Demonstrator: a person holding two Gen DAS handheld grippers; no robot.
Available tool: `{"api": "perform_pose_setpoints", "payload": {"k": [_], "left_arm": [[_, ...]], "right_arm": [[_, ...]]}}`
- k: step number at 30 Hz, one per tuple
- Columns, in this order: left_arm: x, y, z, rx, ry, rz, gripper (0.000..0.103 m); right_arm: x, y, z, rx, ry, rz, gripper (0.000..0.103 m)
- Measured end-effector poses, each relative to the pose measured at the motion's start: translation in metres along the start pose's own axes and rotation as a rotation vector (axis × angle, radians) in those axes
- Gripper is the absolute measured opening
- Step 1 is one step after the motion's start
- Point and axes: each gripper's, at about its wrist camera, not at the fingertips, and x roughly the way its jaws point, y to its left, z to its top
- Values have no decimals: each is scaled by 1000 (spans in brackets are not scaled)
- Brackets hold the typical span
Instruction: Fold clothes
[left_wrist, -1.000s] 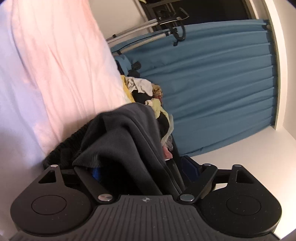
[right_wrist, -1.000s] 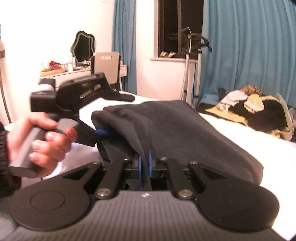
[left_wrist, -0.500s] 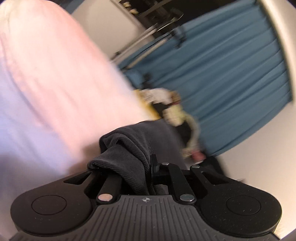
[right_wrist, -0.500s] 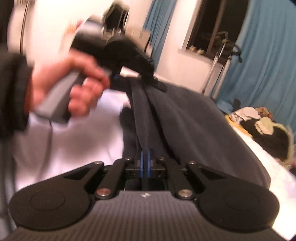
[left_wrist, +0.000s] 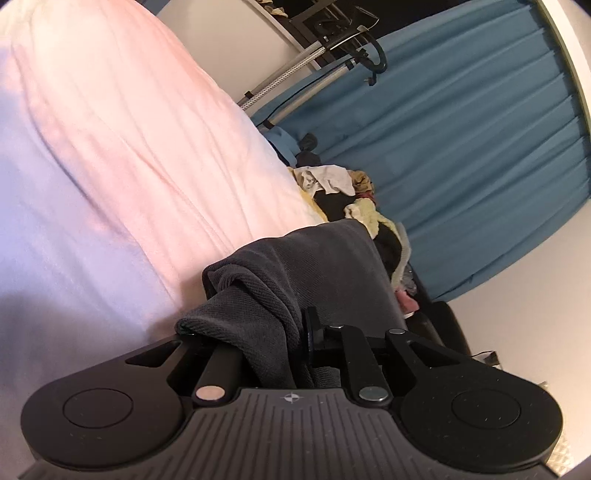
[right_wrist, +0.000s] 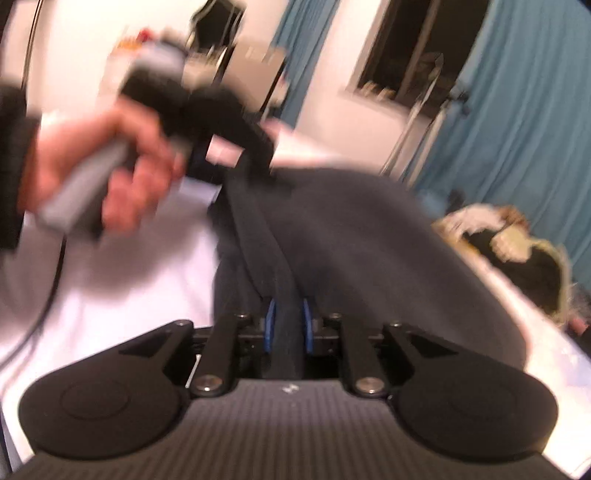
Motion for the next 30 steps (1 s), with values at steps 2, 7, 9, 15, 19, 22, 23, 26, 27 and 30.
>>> {"api": "perform_pose_setpoints", "payload": {"k": [2,7,9,15,19,22,23,26,27,30], "left_arm": [[-13,1,-3,-41,2,-16,37],[-43,-5,-17,-140,-51,-67,94],[-41,-5,-23,-168,-33,-41,94],[-39,17,-48,-325,41,12,94],[-32,11,-52,-308,85,-27,94],[-18,8,-55,-291,124,-51,96],[-12,6,-56,-280,128,-45,97],[-4,6,-57,-273,144,-43,99],[-2,5,-57,-268,153,-40,99],[-1,3,-56,-268,185,-30,99]], "right_arm": [[-2,0,0,-28,-4,-8,24],[-17,-18,9,111,-60,22,39],[-20,-32,9,241,-51,62,42],[-37,-42,9,375,-108,81,46],[-36,-14,15,209,-102,58,70],[-22,-13,17,203,-63,62,70],[-19,-16,16,225,-55,67,70],[-14,-26,17,294,-45,81,69],[-14,-28,18,304,-45,82,69],[-14,-31,20,316,-51,75,69]]}}
